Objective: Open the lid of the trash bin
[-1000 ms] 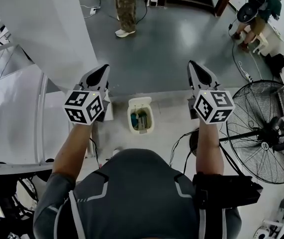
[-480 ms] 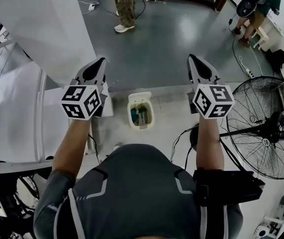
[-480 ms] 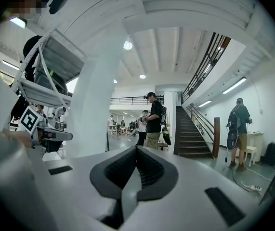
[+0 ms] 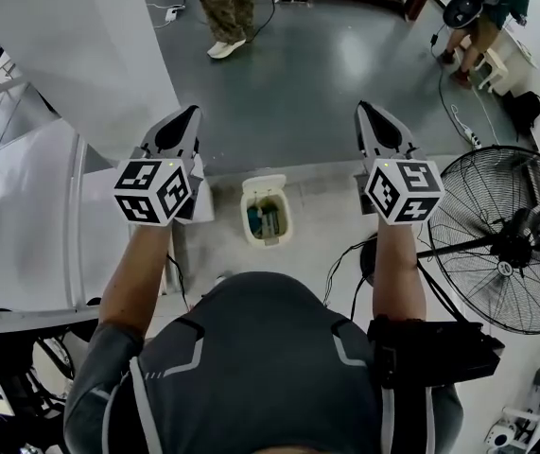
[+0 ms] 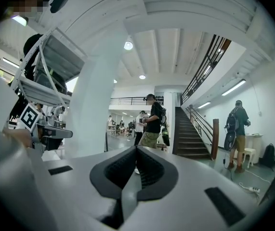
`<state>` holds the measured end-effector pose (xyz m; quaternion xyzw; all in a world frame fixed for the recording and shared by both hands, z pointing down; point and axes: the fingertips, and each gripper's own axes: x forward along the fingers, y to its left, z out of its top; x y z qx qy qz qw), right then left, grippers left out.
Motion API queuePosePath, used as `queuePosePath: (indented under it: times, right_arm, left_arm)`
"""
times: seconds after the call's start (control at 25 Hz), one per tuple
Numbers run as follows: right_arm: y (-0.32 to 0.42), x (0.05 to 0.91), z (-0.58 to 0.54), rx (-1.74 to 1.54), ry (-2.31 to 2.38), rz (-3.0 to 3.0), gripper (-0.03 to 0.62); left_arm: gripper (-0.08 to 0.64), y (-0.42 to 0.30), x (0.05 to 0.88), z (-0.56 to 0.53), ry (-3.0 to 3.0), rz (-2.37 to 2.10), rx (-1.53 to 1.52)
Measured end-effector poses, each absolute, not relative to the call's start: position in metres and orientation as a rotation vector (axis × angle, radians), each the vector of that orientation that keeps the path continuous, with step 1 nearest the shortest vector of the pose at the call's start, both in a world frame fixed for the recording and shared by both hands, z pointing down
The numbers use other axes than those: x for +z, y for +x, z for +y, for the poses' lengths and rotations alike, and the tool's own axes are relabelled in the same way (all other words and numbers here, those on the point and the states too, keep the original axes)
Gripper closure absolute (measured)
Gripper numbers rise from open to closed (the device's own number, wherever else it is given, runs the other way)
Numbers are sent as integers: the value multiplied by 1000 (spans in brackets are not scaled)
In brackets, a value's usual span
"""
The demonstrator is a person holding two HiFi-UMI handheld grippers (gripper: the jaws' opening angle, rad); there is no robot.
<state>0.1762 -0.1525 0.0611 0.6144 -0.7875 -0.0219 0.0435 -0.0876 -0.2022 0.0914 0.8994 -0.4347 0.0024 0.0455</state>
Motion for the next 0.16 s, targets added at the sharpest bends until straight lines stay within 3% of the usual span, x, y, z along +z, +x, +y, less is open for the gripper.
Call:
queuePosePath:
  times: [0.16]
  right_arm:
    - [179, 62, -152, -70, 1876, -2406, 566]
  left_arm:
    - [552, -85, 86, -202, 2740, -1349, -14]
